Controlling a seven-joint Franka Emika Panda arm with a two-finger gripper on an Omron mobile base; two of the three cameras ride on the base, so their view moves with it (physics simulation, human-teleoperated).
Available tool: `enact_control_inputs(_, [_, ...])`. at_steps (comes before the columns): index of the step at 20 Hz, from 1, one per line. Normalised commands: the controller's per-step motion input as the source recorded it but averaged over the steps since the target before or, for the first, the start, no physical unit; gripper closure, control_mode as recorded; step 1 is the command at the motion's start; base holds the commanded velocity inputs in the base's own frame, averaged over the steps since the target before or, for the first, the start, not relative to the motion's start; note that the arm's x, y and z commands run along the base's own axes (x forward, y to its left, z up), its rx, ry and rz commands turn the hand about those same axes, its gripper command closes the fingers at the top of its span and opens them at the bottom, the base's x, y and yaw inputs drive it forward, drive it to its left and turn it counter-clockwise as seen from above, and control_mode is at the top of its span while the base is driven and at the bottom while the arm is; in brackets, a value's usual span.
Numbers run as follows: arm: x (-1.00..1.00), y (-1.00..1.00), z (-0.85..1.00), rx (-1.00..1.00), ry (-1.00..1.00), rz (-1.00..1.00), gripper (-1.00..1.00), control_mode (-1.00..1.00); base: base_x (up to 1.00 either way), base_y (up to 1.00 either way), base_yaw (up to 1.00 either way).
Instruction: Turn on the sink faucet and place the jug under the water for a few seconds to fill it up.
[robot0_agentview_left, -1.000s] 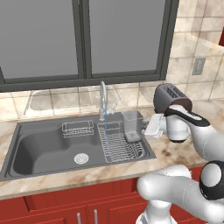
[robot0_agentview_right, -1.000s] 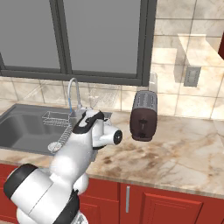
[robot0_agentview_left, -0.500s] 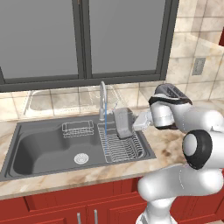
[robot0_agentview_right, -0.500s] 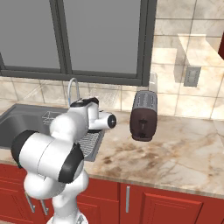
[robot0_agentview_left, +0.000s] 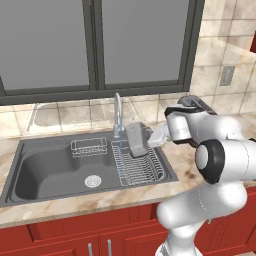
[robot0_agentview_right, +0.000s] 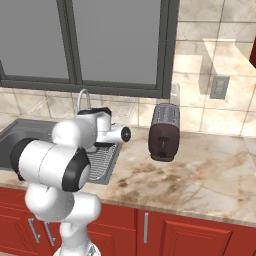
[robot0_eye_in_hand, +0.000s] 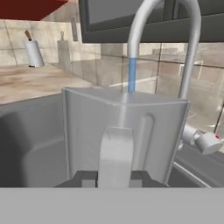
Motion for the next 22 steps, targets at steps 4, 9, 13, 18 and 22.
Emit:
enact_control_inputs(4, [0.09, 0.12, -0.01, -0.03, 0.0, 0.05, 1.0, -1.0, 0.0, 0.0, 0.0])
enact_control_inputs(9, [0.19, 0.13, -0.01, -0.02, 0.0, 0.04, 1.0, -1.0, 0.0, 0.0, 0.0])
enact_control_inputs(13, [0.22, 0.15, -0.06, -0.03, 0.0, 0.04, 1.0, -1.0, 0.0, 0.0, 0.0])
enact_control_inputs(18, [0.22, 0.01, -0.14, -0.03, 0.0, 0.03, 1.0, -1.0, 0.0, 0.0, 0.0])
enact_control_inputs(22, [0.32, 0.03, -0.17, -0.03, 0.0, 0.02, 1.0, -1.0, 0.0, 0.0, 0.0])
